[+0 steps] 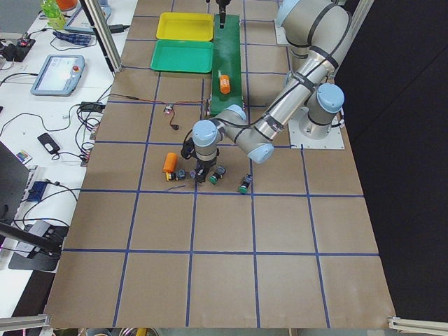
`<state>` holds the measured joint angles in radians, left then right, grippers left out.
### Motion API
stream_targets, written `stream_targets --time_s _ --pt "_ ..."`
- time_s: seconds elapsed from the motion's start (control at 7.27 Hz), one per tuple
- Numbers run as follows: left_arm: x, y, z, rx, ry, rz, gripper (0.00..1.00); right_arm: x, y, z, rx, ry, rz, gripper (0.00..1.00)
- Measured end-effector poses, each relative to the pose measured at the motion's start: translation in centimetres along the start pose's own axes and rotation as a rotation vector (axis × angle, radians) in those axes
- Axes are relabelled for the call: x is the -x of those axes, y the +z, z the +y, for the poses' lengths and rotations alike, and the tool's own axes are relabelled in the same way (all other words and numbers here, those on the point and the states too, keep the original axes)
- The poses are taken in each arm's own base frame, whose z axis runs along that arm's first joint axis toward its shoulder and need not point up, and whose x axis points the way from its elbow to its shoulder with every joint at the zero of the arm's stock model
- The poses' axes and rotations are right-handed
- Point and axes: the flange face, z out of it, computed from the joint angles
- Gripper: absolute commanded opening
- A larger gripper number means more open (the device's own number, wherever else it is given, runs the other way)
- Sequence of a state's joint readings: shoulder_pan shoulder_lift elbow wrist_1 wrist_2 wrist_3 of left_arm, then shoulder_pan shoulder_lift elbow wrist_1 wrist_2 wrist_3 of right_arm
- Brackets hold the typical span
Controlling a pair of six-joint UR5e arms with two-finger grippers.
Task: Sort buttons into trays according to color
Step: 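Lower the left gripper onto a green-capped push button and grasp it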
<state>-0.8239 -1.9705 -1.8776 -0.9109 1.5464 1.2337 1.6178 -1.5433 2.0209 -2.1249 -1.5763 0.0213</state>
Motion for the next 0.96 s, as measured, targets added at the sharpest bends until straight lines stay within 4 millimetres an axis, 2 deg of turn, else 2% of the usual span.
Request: stream_targets --time_s 0.14,0.55,0.96 --pt "0.0 0.7 0.4 0.007 0.007 0.015 1.00 0.0 -0.6 -0.5 -0.009 0.001 0.001 1.00" --pt "-1.0 2.1 1.1 0.031 0.000 0.072 1.00 -0.3 -0.7 -0.6 0.007 0.006 0.012 1.00" --pt "-1.2 2.4 1.3 0.042 0.006 0.080 1.00 -0.3 -0.6 -0.4 0.014 0.011 0.004 1.00"
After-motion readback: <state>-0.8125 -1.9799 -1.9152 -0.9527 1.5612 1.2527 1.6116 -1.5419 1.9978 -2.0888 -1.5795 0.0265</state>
